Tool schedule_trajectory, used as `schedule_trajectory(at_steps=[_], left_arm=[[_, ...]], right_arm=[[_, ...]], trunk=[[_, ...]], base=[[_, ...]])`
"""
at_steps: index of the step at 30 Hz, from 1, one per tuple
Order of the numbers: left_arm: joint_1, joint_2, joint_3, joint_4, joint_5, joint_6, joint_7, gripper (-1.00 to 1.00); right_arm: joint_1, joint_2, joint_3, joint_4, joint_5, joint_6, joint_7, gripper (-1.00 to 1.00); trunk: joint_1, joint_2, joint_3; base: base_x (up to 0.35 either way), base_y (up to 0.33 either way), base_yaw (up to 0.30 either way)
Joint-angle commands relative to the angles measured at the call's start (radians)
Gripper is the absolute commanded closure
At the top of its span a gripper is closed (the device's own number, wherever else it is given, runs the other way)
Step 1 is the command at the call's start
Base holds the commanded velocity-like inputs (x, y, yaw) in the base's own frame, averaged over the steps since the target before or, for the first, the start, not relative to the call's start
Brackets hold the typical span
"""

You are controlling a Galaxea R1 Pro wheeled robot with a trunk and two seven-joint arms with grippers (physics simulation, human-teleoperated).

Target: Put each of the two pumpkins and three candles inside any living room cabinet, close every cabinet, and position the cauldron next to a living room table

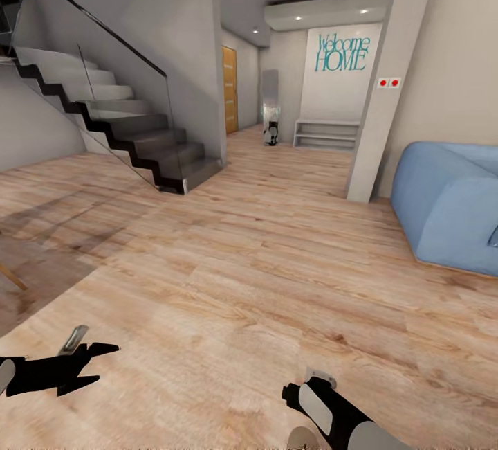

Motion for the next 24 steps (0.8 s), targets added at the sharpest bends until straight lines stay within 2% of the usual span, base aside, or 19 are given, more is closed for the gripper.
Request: schedule_trajectory(at_steps=[1, 6, 13, 19, 23, 24], left_arm=[[0.0, 0.001, -0.003, 0.0, -0.001, 0.0, -0.008, -1.0], [0.0, 0.001, -0.005, 0.0, -0.003, -0.001, -0.02, -1.0], [0.0, -0.011, -0.063, 0.0, -0.005, -0.004, -0.014, -1.0], [0.0, -0.015, -0.069, 0.0, -0.006, -0.008, -0.011, -1.0], [0.0, -0.054, -0.069, 0.0, -0.01, -0.014, 0.008, -1.0], [0.0, -0.08, -0.07, 0.0, -0.011, -0.017, 0.035, -1.0]], right_arm=[[0.0, -0.001, -0.001, 0.0, 0.0, 0.0, 0.0, -1.0], [0.0, 0.0, -0.002, -0.001, 0.0, -0.003, 0.003, -1.0], [0.0, -0.002, -0.002, 0.0, 0.005, -0.01, 0.005, -1.0], [0.0, -0.005, -0.002, -0.002, 0.002, -0.013, 0.007, -1.0], [0.0, -0.009, -0.002, -0.002, 0.002, -0.015, 0.003, -1.0], [0.0, -0.018, -0.004, -0.002, 0.001, -0.015, 0.003, -1.0]], trunk=[[0.0, 0.0, -0.004], [0.003, -0.001, -0.023], [0.006, -0.003, -0.05], [0.009, -0.005, -0.074], [0.01, -0.005, -0.089], [0.011, -0.006, -0.093]], base=[[0.0, 0.0, 0.0], [0.0, 0.0, 0.0], [0.0, 0.0, 0.0], [0.0, 0.0, 0.0], [0.0, 0.0, 0.0], [0.0, 0.0, 0.0]])
